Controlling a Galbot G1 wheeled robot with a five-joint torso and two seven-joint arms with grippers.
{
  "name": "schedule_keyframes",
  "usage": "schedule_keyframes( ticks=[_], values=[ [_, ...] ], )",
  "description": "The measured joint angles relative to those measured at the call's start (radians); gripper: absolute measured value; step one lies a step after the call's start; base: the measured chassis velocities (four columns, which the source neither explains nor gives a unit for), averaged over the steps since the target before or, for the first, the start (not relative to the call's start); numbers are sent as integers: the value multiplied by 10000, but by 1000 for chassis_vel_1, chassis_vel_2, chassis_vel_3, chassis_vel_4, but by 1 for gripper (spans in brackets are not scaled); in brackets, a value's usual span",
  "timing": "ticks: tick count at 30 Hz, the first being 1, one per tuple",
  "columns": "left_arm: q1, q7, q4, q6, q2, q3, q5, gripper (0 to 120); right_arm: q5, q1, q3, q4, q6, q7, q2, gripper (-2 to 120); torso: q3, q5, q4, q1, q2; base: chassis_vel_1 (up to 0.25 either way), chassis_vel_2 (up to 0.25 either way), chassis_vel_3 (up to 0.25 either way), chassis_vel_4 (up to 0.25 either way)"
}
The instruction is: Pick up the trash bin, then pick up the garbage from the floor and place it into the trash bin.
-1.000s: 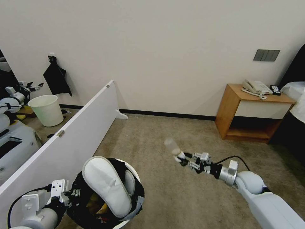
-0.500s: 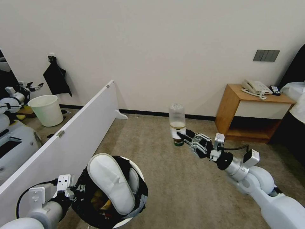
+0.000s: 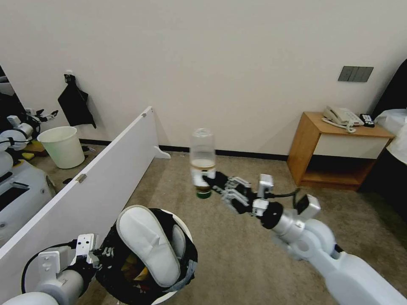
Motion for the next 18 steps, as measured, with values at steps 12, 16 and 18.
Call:
schedule_keyframes(
  ticks=[12,16,18],
  values=[
    [160,-13,-156,0,-127,-82,70,2,258,1124,-2637,70,-66,417,316,26,0,2,-1,0,0,0,0,0,0],
    [156,-21,-187,0,-153,-76,81,2,201,1110,-2849,117,-116,463,219,26,0,1,-2,0,0,0,0,0,0],
    [155,-24,-197,0,-159,-72,84,2,126,1082,-2922,118,-127,467,177,26,0,1,-2,0,0,0,0,0,0]
  ],
)
